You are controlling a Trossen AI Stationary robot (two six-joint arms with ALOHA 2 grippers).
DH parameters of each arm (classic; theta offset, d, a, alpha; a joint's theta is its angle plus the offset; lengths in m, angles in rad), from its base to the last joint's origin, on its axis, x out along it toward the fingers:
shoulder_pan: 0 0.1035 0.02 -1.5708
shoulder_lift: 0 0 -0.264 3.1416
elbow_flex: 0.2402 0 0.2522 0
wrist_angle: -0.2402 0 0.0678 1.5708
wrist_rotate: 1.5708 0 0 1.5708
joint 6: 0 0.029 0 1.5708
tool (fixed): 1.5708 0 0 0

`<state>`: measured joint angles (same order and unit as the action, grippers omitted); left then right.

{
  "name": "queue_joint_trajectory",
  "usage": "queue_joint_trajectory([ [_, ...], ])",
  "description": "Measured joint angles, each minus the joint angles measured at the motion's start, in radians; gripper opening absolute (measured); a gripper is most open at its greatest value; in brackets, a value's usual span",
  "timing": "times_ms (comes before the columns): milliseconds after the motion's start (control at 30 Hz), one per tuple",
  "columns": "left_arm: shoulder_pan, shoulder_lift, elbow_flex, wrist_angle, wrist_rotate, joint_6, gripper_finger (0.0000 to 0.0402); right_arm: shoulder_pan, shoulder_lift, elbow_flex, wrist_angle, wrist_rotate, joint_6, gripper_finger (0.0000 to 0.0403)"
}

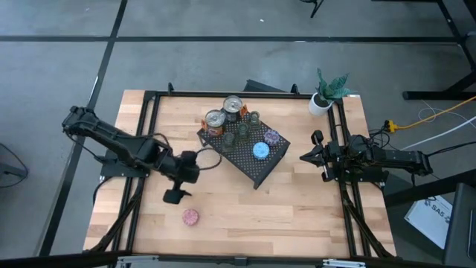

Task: Pick & Place candle stick holders
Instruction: Put the red scented candle on the shelf

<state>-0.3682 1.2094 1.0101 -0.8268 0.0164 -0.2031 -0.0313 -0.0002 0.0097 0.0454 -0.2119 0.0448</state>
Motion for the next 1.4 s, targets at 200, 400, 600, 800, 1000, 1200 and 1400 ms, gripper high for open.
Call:
queue_joint_trajectory([
  [200,-0.085,-0.033,-0.079,0.036,-0.022,-0.103,0.0351,0.0,0.0,0.0,0.0,0.0,0.0,0.0016],
  [400,-0.178,-0.036,-0.16,0.161,-0.033,-0.168,0.0393,0.0,0.0,0.0,0.0,0.0,0.0,0.0016],
  [600,-0.251,-0.03,-0.211,0.258,-0.06,-0.178,0.0398,0.0,0.0,0.0,0.0,0.0,0.0,0.0016],
  [800,-0.316,-0.005,-0.272,0.318,-0.062,-0.104,0.04,0.0,0.0,0.0,0.0,0.0,0.0,0.0016],
  [1000,-0.373,0.046,-0.31,0.37,-0.102,-0.097,0.04,0.0,0.0,0.0,0.0,0.0,0.0,0.0016],
  [1200,-0.38,0.109,-0.333,0.464,-0.127,-0.098,0.04,0.0,0.0,0.0,0.0,0.0,0.0,0.0016],
  [1400,-0.371,0.17,-0.333,0.537,-0.126,-0.125,0.04,0.0,0.0,0.0,0.0,0.0,0.0,0.0016],
])
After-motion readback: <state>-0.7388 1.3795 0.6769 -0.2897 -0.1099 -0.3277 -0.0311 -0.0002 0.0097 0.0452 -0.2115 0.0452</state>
